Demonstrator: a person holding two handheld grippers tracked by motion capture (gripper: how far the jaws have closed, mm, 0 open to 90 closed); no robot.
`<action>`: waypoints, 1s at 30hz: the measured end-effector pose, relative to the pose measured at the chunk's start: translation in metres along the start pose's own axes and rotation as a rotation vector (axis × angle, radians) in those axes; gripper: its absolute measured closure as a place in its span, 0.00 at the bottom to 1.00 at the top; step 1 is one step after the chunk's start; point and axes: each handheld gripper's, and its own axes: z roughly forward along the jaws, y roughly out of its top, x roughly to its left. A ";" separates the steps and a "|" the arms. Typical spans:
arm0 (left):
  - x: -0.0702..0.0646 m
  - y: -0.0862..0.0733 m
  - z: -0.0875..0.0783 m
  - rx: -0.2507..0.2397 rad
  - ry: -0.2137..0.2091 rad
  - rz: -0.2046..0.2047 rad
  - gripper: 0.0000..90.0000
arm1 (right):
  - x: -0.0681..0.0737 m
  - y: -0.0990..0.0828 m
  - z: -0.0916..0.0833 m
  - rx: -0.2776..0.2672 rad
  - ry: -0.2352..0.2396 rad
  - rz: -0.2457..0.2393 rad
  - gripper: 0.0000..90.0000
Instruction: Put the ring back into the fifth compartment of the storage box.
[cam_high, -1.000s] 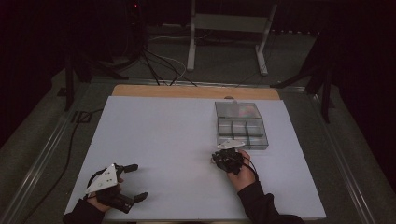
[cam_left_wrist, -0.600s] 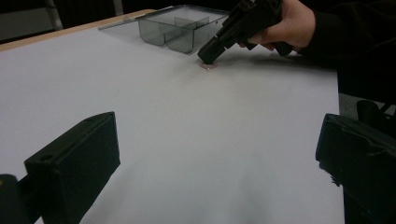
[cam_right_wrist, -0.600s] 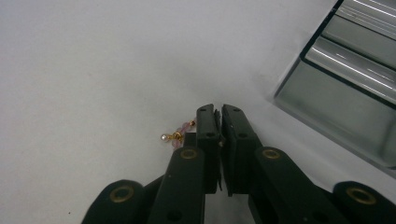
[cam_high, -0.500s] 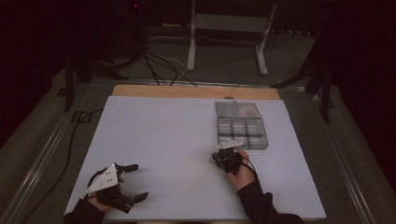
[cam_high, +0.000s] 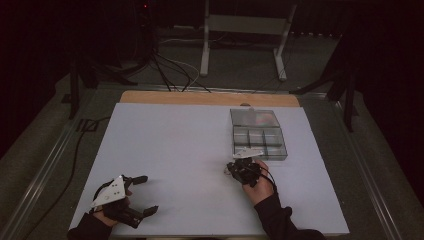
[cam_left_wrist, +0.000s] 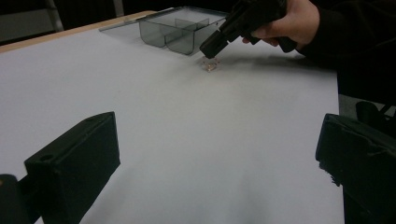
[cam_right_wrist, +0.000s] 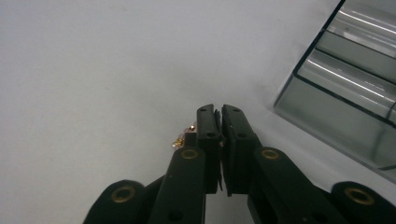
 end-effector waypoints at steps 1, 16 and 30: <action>0.000 0.000 0.000 0.000 0.000 0.000 0.01 | 0.000 0.000 -0.001 -0.003 0.002 0.001 0.97; 0.000 0.000 0.000 0.000 0.002 -0.002 0.01 | 0.002 0.005 -0.012 -0.031 0.028 0.016 0.97; 0.000 0.000 0.000 0.004 0.001 -0.001 0.01 | 0.005 0.008 -0.020 -0.048 0.029 0.001 0.97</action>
